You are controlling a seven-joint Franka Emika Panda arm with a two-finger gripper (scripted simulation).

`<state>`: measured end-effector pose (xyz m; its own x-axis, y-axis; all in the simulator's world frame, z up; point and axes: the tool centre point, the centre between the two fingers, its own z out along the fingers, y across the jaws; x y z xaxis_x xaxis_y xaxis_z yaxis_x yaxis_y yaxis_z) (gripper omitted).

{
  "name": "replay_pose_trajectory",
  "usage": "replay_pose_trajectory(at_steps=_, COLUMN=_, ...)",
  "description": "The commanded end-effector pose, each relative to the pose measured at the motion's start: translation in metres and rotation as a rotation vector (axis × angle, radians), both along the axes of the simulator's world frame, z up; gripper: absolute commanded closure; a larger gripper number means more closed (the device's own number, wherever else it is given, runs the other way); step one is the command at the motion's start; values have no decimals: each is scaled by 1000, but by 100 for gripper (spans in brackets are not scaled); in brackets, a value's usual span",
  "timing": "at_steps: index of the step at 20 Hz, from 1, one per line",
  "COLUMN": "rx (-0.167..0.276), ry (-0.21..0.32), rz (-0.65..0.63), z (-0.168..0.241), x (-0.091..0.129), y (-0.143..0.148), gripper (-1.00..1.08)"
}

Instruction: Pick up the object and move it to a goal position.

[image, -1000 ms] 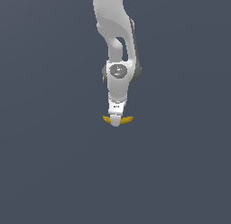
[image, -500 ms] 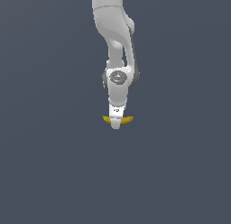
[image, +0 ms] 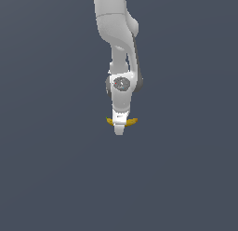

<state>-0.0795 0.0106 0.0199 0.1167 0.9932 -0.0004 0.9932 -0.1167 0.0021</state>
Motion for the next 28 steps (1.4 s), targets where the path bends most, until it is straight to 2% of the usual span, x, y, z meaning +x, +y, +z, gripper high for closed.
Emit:
replay_pose_trajectory(at_steps=1, rx=0, ry=2, rz=0, z=-1, x=-1, y=0, gripper=108)
replay_pose_trajectory(at_steps=10, rx=0, ry=-1, rz=0, z=1, x=1, y=0, gripper=108)
replay_pose_trajectory(at_steps=15, rx=0, ry=-1, rz=0, z=9, x=9, y=0, gripper=108)
replay_pose_trajectory(at_steps=21, rx=2, ry=0, rz=1, z=32, x=30, y=-1, gripper=108)
replay_pose_trajectory(at_steps=28, rx=4, ry=1, rz=1, z=73, x=69, y=-3, gripper=108)
